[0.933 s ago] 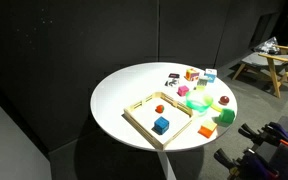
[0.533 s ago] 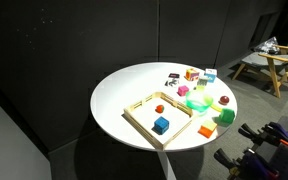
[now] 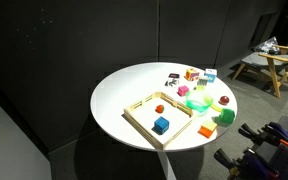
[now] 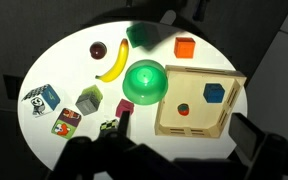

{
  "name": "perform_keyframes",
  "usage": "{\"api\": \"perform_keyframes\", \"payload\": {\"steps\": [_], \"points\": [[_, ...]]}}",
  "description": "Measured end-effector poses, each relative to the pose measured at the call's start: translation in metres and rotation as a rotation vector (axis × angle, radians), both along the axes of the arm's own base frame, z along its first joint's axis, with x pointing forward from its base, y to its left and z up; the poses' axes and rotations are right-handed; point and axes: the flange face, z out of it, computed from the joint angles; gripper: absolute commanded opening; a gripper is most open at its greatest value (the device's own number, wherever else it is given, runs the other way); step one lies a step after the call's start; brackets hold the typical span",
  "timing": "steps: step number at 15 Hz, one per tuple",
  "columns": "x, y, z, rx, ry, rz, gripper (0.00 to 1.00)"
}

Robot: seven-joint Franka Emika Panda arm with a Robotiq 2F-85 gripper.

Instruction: Move the toy strawberry from the tray to the bowl

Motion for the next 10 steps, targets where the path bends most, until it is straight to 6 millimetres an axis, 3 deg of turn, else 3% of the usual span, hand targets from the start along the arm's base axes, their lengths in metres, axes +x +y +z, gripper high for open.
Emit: {"api": "perform_keyframes", "payload": {"steps": [5,10], "points": [[0.014,0.005,-0.011,-0.011,0.04,0.002,1.0],[0.044,0.017,-0.029,-0.035,0.079,0.027,1.0]]}}
